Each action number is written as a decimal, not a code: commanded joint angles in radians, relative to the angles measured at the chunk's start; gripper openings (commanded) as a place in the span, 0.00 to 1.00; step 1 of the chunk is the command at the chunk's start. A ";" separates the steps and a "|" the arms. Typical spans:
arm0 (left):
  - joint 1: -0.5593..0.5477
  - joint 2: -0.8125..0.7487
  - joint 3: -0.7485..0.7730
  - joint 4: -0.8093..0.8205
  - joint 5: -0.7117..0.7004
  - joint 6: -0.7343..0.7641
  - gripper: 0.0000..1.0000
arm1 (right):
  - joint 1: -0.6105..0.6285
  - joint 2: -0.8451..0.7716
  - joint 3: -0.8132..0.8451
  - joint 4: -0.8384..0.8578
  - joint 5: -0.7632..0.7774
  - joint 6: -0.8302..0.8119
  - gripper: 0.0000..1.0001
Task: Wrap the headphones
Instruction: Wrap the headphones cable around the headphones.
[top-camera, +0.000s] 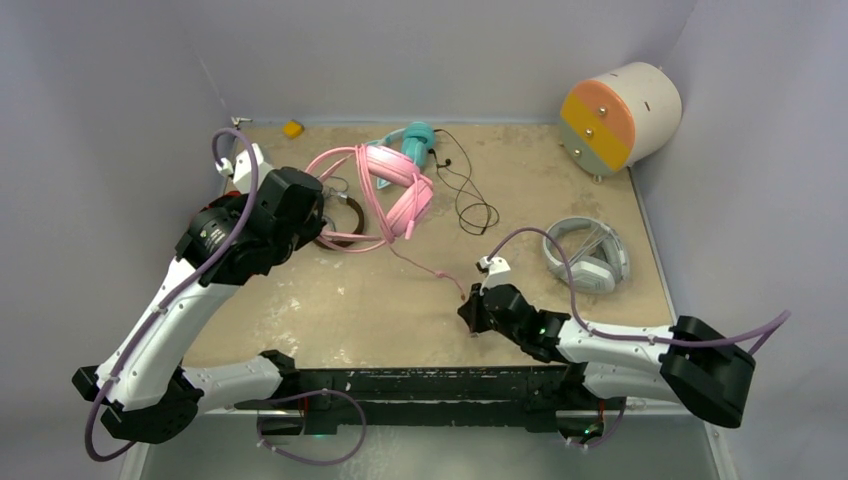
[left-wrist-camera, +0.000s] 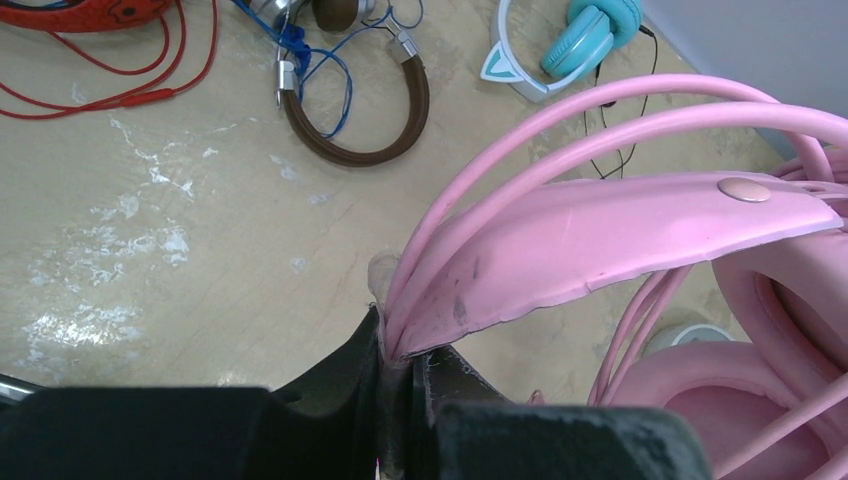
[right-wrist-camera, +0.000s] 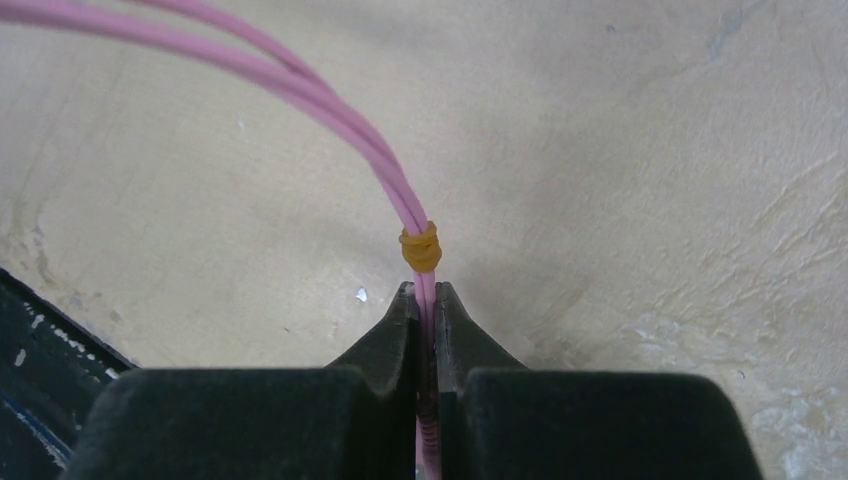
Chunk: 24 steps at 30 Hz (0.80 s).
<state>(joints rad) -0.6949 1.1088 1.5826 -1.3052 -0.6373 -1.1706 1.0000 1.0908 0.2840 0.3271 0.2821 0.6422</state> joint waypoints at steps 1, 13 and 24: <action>0.001 -0.039 0.058 0.109 -0.008 -0.060 0.00 | -0.008 0.041 0.025 -0.067 0.042 0.095 0.00; 0.001 -0.179 -0.075 0.425 0.320 0.308 0.00 | -0.203 0.198 0.242 -0.117 -0.424 -0.135 0.00; 0.001 -0.227 -0.256 0.526 0.674 0.580 0.00 | -0.449 0.140 0.329 -0.180 -0.637 -0.143 0.00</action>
<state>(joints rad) -0.6945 0.9207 1.3994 -0.9577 -0.2081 -0.7113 0.6106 1.2701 0.5549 0.2131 -0.2535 0.5198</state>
